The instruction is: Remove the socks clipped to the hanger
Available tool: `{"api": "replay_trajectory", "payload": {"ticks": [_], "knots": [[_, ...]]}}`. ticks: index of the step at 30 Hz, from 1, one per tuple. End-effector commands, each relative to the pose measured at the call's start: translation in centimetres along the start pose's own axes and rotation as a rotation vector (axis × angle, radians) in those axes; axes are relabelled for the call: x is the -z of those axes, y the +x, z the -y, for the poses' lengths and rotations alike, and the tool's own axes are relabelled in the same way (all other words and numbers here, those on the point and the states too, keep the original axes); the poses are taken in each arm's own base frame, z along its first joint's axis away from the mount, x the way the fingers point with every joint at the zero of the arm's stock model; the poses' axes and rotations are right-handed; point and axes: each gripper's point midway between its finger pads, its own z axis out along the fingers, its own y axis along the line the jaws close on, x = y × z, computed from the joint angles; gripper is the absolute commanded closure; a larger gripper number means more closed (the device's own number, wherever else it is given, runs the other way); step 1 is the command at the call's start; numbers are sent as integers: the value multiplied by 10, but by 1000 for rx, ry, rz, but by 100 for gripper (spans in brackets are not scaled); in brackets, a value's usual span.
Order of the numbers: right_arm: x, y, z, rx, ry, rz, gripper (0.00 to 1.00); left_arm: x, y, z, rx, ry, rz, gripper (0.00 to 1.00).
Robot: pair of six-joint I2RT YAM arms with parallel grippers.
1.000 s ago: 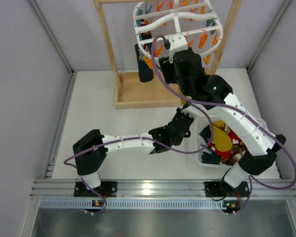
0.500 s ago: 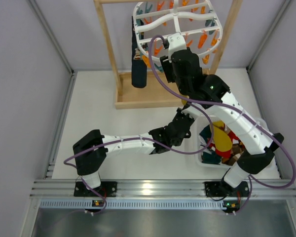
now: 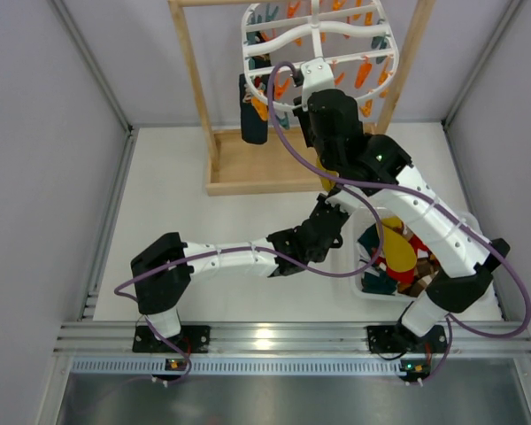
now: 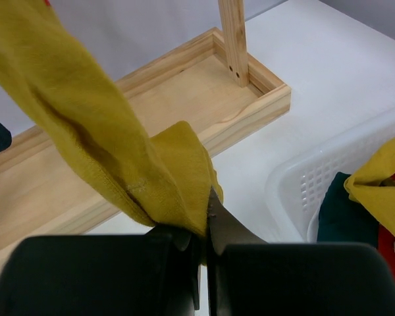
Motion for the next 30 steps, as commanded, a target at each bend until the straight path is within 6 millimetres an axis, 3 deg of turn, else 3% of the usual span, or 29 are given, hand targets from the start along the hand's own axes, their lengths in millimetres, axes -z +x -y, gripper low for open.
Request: {"api": "replay_trajectory", "payload": {"ticks": [1,4,8,11,13,14,15,16,17,20,23,25,28,30], "knots": [[9,-23,12,-79,-3,82,82,8,-24,-3,56,7,43,100],[11,-23,12,-84,-8,86,85,9,-18,-4,61,8,34,100],[10,-19,10,-79,-12,76,78,14,-20,-8,81,12,35,100],[18,-16,16,-89,-14,77,51,25,-29,-14,111,36,48,100],[23,-10,18,-89,-20,70,45,33,-25,-12,121,77,45,100],[33,-13,23,-108,-30,86,41,39,-34,-11,132,128,63,100],[34,-5,22,-99,-39,71,39,44,-36,-8,169,155,66,100],[40,-4,26,-106,-42,76,37,48,-30,-6,168,183,57,100],[44,-2,29,-115,-45,76,35,55,-38,-6,188,217,73,100],[66,10,43,-114,-58,73,26,68,-38,11,213,352,73,100],[99,17,65,-180,-67,94,16,79,-41,29,224,472,70,100],[111,29,73,-186,-62,80,15,81,-43,42,233,533,63,100],[142,33,104,-226,-24,120,13,81,-45,63,244,613,49,100],[150,40,118,-232,19,121,12,81,-45,74,252,654,38,100]]}}
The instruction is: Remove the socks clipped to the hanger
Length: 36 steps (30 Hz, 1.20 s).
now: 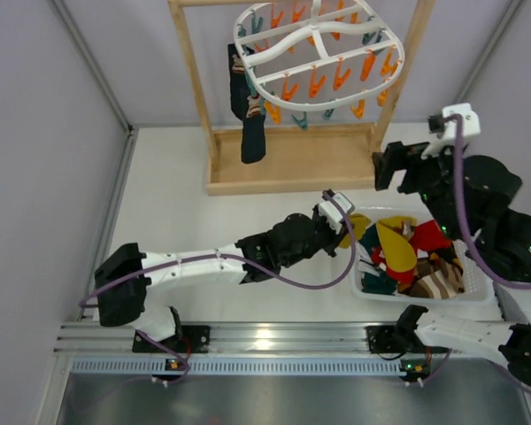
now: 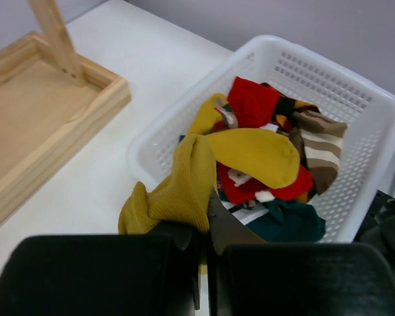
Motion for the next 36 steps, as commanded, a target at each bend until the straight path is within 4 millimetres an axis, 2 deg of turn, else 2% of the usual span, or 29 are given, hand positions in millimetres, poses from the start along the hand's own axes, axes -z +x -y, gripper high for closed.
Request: {"api": "replay_trajectory", "payload": {"ticks": [1,2,3,4,5,6,7,8,9,10,11,12,13,14,15,18,20,21,24,26,29,31,32,33,36], "knots": [[20,9,28,-13,75,-12,12,-16,-12,41,47,180,6,100],[27,8,36,-21,94,-1,12,-20,-11,45,54,195,-2,100],[30,9,40,-20,103,1,12,-25,-21,51,60,216,7,100],[33,9,43,-20,113,2,11,-33,-9,56,59,233,-22,100],[37,10,48,-17,126,2,11,-37,-7,63,60,260,-34,100],[38,10,51,-17,132,4,11,-42,-16,72,65,300,-24,100],[40,10,53,-16,138,7,11,-47,-12,75,65,309,-42,100],[43,10,56,-21,146,13,11,-57,5,78,63,312,-83,100],[43,12,56,-18,148,10,11,-64,-6,83,68,324,-68,100],[43,12,57,-20,149,13,11,-68,3,86,64,330,-111,100],[43,15,57,-19,151,12,11,-81,34,87,62,326,-187,100],[42,16,56,-19,151,12,11,-90,25,91,67,327,-180,100],[41,18,57,-18,154,11,11,-94,48,89,66,309,-254,100],[40,22,56,-13,154,4,11,-99,59,88,71,296,-287,100],[38,23,54,-14,153,3,11,-112,75,88,74,277,-314,100],[35,30,52,-11,153,-4,11,-117,126,86,80,253,-463,100],[32,34,50,-10,156,-11,11,-115,146,88,92,258,-532,100],[31,35,49,-15,155,-9,11,-118,148,91,97,266,-540,100],[27,37,46,-20,149,-9,11,-115,145,96,107,289,-544,100],[24,38,43,-19,144,-14,11,-113,131,94,97,285,-521,99],[23,38,42,-21,144,-14,11,-107,105,91,86,276,-480,91],[23,37,42,-23,146,-13,11,-104,92,91,84,276,-457,72],[23,35,42,-28,145,-7,11,-100,78,91,87,280,-435,63],[23,35,42,-28,147,-6,11,-98,75,91,84,280,-429,51],[22,32,41,-28,147,-2,11,-93,55,90,83,283,-395,30]]}}
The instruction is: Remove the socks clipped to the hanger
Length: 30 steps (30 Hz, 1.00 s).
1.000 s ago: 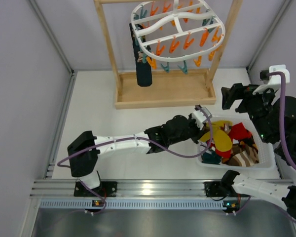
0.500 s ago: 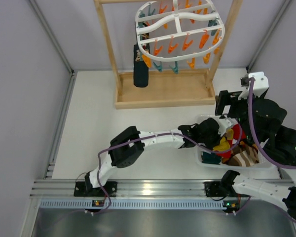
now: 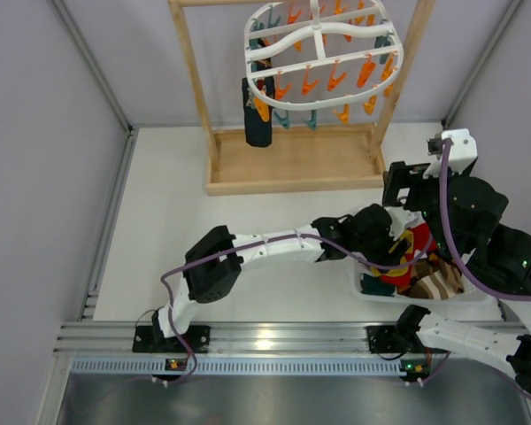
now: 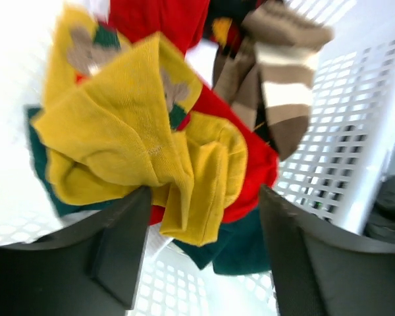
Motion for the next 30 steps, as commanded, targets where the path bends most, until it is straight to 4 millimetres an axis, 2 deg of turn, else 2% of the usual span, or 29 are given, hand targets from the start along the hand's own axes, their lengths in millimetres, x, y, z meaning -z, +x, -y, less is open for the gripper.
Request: {"api": "replay_trajectory", "payload": {"ticks": [1,4,5,6,7,8,9,10,11,12,13,14,15,16,17,19,21,22,23,24,25,26,27,28,29,30], "knots": [[-1,-16,1,-47,13,44,11,45,-61,20,-21,33,143,27],[-2,-17,2,-47,19,45,11,57,-66,17,-23,11,157,17],[-2,-18,3,-49,22,46,11,58,-61,13,-21,-12,149,15],[-1,-18,4,-48,23,48,11,70,-69,1,-15,-85,181,12],[0,-20,5,-56,26,54,11,76,-69,-5,-9,-123,189,3],[1,-22,6,-61,27,60,11,79,-57,-15,-3,-166,171,1],[2,-26,7,-72,26,73,11,95,-64,-20,4,-202,201,1],[4,-30,8,-84,24,88,11,103,-63,-34,23,-259,213,1],[5,-34,9,-92,24,99,11,106,-48,-45,29,-297,189,1],[5,-36,9,-96,21,106,11,115,-48,-52,37,-327,199,1],[6,-42,8,-110,12,123,11,137,-57,-62,46,-393,245,1],[6,-43,8,-113,9,126,11,144,-46,-68,48,-422,234,1],[5,-43,6,-115,4,128,11,151,-45,-71,47,-441,242,1],[4,-41,4,-115,3,124,10,169,-52,-72,48,-461,276,1],[3,-41,3,-117,0,124,10,176,-43,-83,48,-520,272,1],[0,-35,-1,-119,-5,114,9,192,-41,-93,59,-574,294,1],[-1,-33,-5,-132,-21,117,9,208,-33,-114,103,-616,305,1],[-2,-28,-6,-130,-24,113,8,213,-35,-124,146,-623,340,1],[-3,-28,-7,-145,-24,121,8,225,-26,-148,184,-652,348,1],[-3,-28,-7,-151,-24,126,7,224,-24,-152,208,-593,354,1],[-3,-24,-8,-150,-30,123,7,228,-21,-164,238,-584,368,1],[-3,-23,-9,-155,-37,125,7,237,-15,-194,275,-614,407,1],[-2,-23,-9,-159,-40,129,7,239,-19,-191,275,-529,437,1],[-2,-23,-10,-160,-49,128,7,250,-16,-219,298,-546,496,1],[-2,-22,-10,-158,-51,126,7,258,-15,-232,310,-543,528,1],[-2,-21,-11,-156,-54,123,6,258,-15,-234,308,-486,547,1]]}}
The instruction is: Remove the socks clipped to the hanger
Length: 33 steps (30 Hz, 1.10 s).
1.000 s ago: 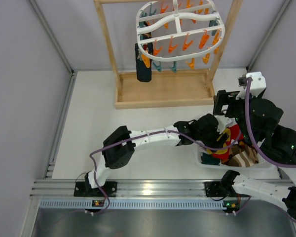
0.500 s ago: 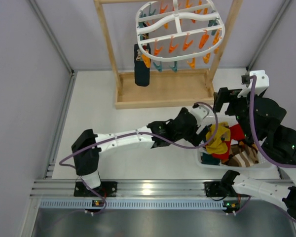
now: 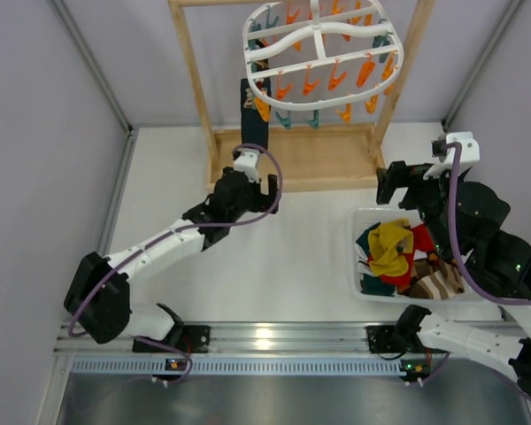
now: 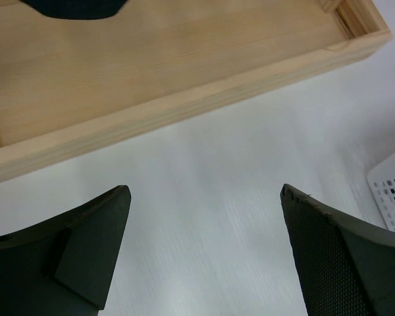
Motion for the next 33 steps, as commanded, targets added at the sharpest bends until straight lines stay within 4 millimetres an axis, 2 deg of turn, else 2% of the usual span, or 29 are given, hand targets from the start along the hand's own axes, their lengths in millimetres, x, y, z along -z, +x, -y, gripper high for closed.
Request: {"api": "replay_trajectory", "payload": {"ticks": [1,2,3,4,5,6,7,9,10,12,13,14,16,17,18,19,21,22,24,25,29,33], "knots": [[3,-16,-1,-65,-20,55,6,-5,-33,-17,118,200,152,1],[3,-15,-1,-60,-23,55,5,-6,-48,-22,122,246,213,1],[4,-15,0,-57,-24,57,4,-16,-46,-34,133,238,213,1],[6,-16,2,-64,-26,68,4,-19,-56,-52,136,228,238,1],[7,-15,2,-66,-28,70,4,-22,-67,-57,124,247,284,1],[9,-15,4,-69,-27,77,3,-25,-72,-62,106,264,307,1],[9,-15,3,-73,-35,82,3,-34,-68,-73,100,278,300,1],[9,-12,2,-69,-43,75,3,-39,-83,-81,67,301,365,1],[9,-10,-1,-60,-58,65,3,-49,-82,-86,50,331,357,1],[8,-6,-3,-43,-64,53,3,-58,-87,-89,8,361,358,1],[7,-4,-3,-32,-67,47,3,-62,-99,-89,-19,369,378,1],[7,-3,-4,-24,-68,46,3,-70,-95,-92,-28,362,369,1],[5,-1,-4,-8,-69,37,2,-76,-106,-98,-61,337,397,1],[5,0,-6,-3,-74,35,2,-82,-105,-102,-63,329,394,1],[4,1,-8,3,-79,31,2,-84,-109,-104,-73,331,400,1],[4,1,-8,9,-85,32,2,-86,-122,-104,-88,335,424,1],[2,2,-11,21,-89,25,2,-89,-125,-101,-103,367,424,1],[1,3,-12,23,-92,24,2,-88,-138,-100,-119,377,448,1],[-3,6,-15,39,-96,13,2,-89,-144,-96,-139,398,458,1],[-4,8,-17,44,-98,8,2,-88,-153,-95,-148,402,477,1],[-10,14,-24,61,-113,-12,2,-98,-159,-98,-161,391,488,2],[-14,20,-27,73,-113,-28,2,-111,-152,-115,-176,316,485,2]]}}
